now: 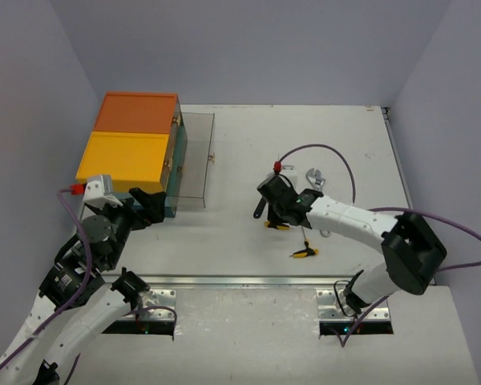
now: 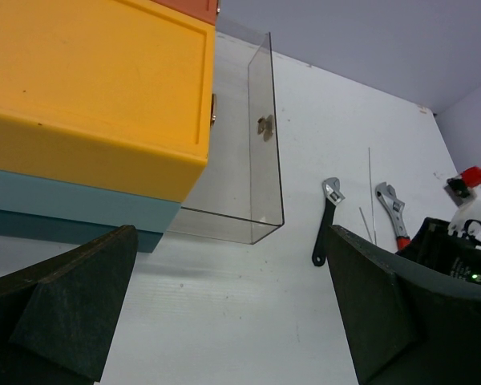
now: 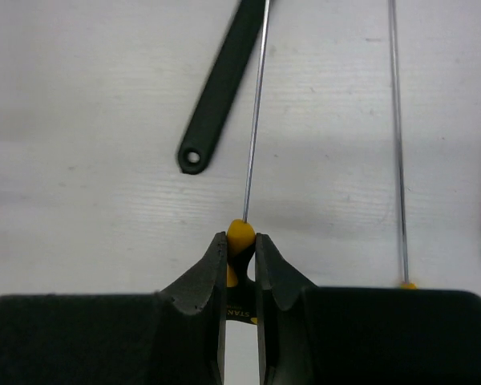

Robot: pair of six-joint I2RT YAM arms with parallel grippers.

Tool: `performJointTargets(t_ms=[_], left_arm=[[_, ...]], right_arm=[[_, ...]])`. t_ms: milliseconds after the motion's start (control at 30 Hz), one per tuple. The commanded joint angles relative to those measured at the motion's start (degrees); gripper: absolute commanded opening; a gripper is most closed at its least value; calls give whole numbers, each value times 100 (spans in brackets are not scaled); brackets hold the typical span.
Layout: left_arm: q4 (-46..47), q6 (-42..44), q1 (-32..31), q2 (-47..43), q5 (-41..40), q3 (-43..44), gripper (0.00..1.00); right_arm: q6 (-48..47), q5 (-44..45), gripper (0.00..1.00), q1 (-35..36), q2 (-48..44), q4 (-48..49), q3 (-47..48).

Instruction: Sort the tools into containers

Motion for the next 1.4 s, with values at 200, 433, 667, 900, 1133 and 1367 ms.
performJointTargets(t_ms=[200,433,667,900,1133,1367], left_arm=[[277,48,26,109,-4,-9,100],[233,1,26,121,-102,0,100],[207,-34,23,92,-148,-1,100],[216,-28,23,98,-131,-6,100],[224,-19,31,88,-114,-6,100],[216,-28,23,82,-144,-6,100]], right_arm=[[-242,-2750,0,41,-588,2565,990],[876,-4055,0,41,1021,3749,2710],[1722,-3318,0,38,2133,4324,3410],[2106,-2846,0,38,2463,4055,3375],[1915,-2705,19,41,2284,3497,3123],[1435,-2863,51,41,2288,2502,3674]])
